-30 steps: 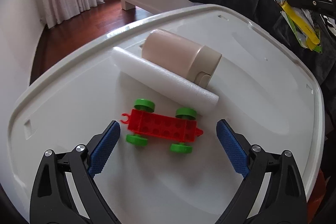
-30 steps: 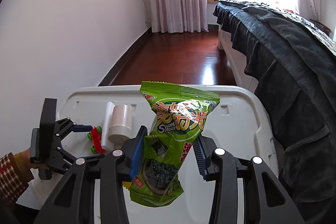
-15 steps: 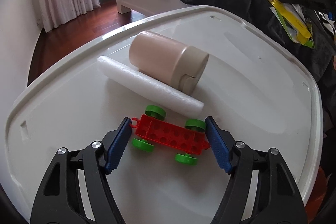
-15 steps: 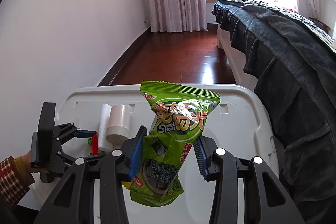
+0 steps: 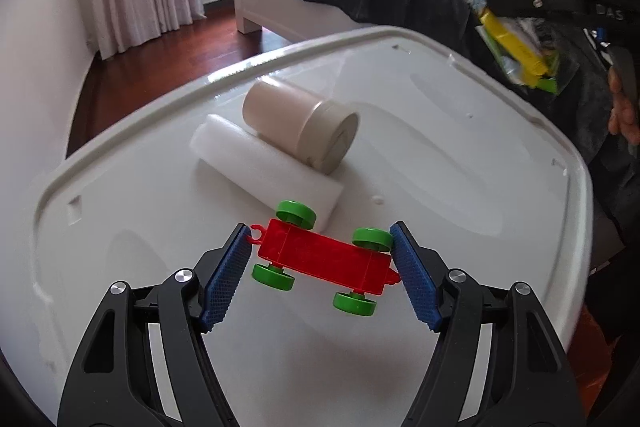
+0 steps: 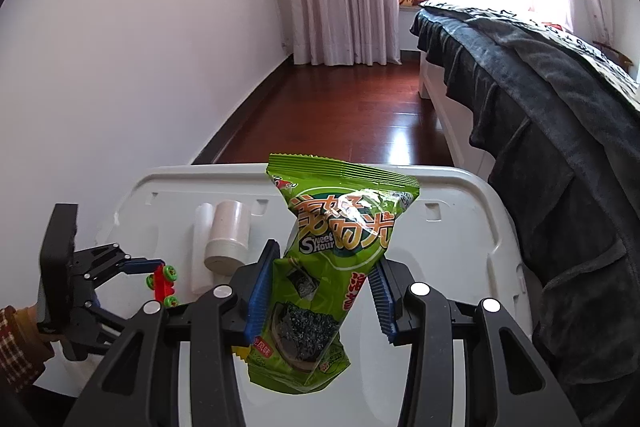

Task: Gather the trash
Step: 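Carry the car and snack bag into the bin and open both tools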

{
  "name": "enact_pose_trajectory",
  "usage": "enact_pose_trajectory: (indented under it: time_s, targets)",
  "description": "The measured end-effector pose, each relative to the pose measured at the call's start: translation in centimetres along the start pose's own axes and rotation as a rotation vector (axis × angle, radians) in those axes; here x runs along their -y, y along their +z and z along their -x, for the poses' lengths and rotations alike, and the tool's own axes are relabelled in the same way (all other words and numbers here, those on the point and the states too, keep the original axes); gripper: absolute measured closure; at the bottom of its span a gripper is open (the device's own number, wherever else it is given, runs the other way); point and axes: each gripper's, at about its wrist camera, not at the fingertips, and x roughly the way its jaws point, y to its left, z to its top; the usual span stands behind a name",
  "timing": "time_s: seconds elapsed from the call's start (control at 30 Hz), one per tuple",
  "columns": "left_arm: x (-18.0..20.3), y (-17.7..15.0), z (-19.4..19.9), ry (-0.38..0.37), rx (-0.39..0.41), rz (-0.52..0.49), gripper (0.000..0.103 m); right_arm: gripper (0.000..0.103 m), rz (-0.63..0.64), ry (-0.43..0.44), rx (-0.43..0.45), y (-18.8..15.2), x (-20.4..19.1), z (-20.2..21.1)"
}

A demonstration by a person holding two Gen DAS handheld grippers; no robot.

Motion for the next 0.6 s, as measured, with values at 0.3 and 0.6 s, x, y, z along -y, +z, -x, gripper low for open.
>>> enact_pose_trajectory:
  time_s: [0.3, 0.6]
  targets:
    - [5.8, -2.9, 8.8, 0.057, 0.087, 0.093, 0.034, 0.059, 0.012, 0.079, 0.028, -3.3, -4.6, 6.6]
    - [14.1, -12.5, 14.1, 0.091, 0.031, 0.243, 0.034, 0.059, 0.037, 0.122, -0.117, -15.9, -9.9, 12.2]
